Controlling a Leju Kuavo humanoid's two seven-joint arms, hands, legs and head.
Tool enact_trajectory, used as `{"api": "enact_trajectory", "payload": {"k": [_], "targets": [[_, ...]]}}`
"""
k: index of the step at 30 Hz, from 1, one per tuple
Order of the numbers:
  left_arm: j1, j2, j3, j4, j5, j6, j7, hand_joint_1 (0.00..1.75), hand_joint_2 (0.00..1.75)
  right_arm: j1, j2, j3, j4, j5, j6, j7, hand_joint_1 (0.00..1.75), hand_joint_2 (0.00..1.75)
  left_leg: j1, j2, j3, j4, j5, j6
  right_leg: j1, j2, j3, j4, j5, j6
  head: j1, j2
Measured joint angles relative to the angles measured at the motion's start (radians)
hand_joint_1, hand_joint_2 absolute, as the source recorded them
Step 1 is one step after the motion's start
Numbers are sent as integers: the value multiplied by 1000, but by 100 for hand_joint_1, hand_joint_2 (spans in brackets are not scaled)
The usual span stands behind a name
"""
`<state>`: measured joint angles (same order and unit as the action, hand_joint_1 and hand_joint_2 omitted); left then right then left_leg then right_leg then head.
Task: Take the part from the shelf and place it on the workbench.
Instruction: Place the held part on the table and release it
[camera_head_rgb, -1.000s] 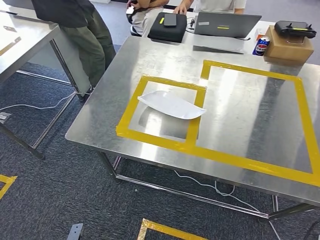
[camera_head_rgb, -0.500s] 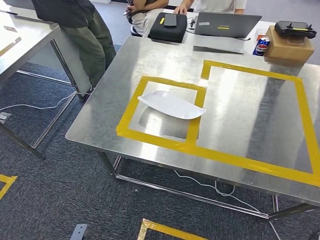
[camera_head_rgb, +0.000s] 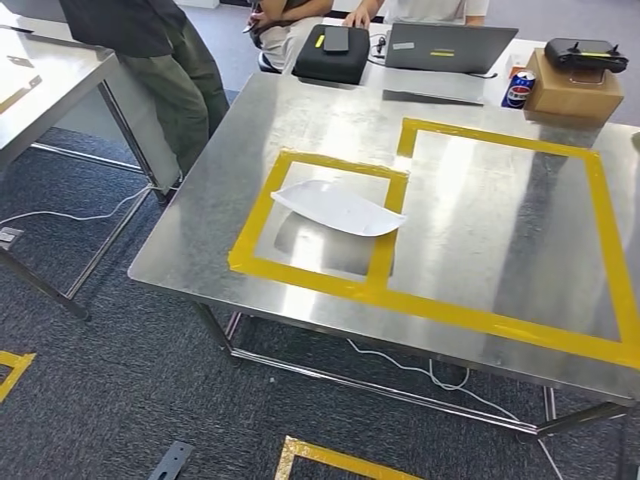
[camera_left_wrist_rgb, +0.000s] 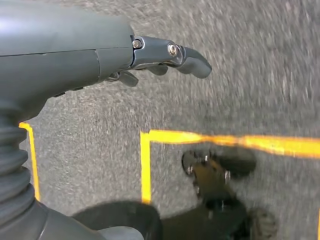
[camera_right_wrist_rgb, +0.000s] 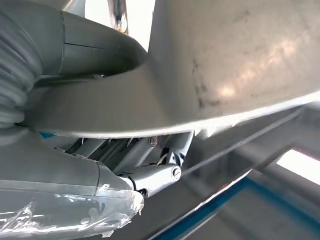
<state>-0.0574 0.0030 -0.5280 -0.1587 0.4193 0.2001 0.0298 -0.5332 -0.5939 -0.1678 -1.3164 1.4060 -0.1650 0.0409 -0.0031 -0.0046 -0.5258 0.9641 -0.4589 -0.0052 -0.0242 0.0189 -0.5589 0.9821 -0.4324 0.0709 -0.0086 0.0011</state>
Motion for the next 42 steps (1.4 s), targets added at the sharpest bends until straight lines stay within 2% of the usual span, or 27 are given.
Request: {"api": "enact_trajectory", "payload": {"k": [2, 5, 11, 14, 18, 22, 26, 28, 30, 32, 34, 37, 42], "targets": [[0, 1, -13, 0, 0, -2, 0, 0, 175, -53, 1, 111, 81, -9, -6, 21, 175, 175, 1, -6, -2, -1, 2, -2, 1, -7, -1, 0, 0, 0, 0, 0], [5, 3, -26, 0, 2, -2, 0, 0, 175, -92, 0, 205, 144, -31, -7, 26, 175, 175, 1, -13, -4, -4, 4, -4, 1, -13, -2, 0, 0, -1, 0, 0], [6, 8, -39, 0, 2, -7, 0, 0, 175, -127, 1, 274, 199, -35, 11, 29, 175, 175, 1, -13, -7, -7, 4, -4, 1, -12, -6, 0, -2, -2, 0, 0], [5, 8, -46, 0, -4, -18, 1, 0, 175, -175, 26, 316, 256, 4, 36, 48, 175, 175, 1, -11, -9, -9, 4, -5, 1, -9, -9, 0, -1, -3, 0, 0], [-1, 8, -60, 0, -2, -32, 15, 0, 175, -264, 107, 396, 380, 76, 19, 88, 175, 175, 1, -8, -9, -11, 6, -8, 1, -7, -12, 0, 0, -5, 0, 0], [-2, 8, -71, 0, -1, -41, 19, 0, 175, -307, 190, 468, 477, 115, -50, 128, 175, 175, 3, -9, -8, -13, 8, -10, 3, -8, -13, 0, 0, -5, 0, 0], [-2, 8, -86, 0, -6, -49, 17, 0, 175, -311, 281, 520, 538, 79, -123, 51, 175, 175, 4, -8, -7, -17, 8, -12, 3, -6, -15, 0, 0, -6, 0, 0], [-6, 8, -92, 0, -4, -65, 14, 0, 175, -295, 348, 524, 577, -50, -54, -28, 175, 175, 5, -6, -5, -19, 8, -13, 5, -3, -14, 0, -1, -7, 0, 0], [-9, 8, -98, 0, 0, -78, 12, 0, 175, -268, 432, 503, 639, -235, 107, -123, 175, 175, 7, -4, -2, -20, 7, -14, 7, -1, -13, 0, -2, -9, 0, 0], [-9, 8, -103, 0, 1, -88, 11, 0, 175, -239, 511, 488, 704, -346, 231, -182, 175, 175, 9, -2, 0, -21, 6, -15, 8, 1, -13, 0, -2, -10, 0, 0], [-10, 8, -109, 0, 3, -92, 8, 0, 175, -221, 577, 490, 755, -373, 258, -196, 175, 175, 10, 0, 1, -22, 6, -16, 10, 3, -12, 0, -2, -13, -1, 0], [-10, 7, -114, 0, 23, -94, 1, 0, 175, -221, 646, 494, 811, -386, 259, -200, 175, 175, 13, 1, 8, -22, 3, -20, 13, 2, -5, -1, -5, -18, 0, 0], [-10, 6, -119, 0, 19, -110, -3, 0, 175, -240, 690, 512, 860, -399, 282, -177, 175, 175, 14, 2, 23, -22, -1, -25, 14, 5, 9, -1, -7, -22, 0, 0]]}}
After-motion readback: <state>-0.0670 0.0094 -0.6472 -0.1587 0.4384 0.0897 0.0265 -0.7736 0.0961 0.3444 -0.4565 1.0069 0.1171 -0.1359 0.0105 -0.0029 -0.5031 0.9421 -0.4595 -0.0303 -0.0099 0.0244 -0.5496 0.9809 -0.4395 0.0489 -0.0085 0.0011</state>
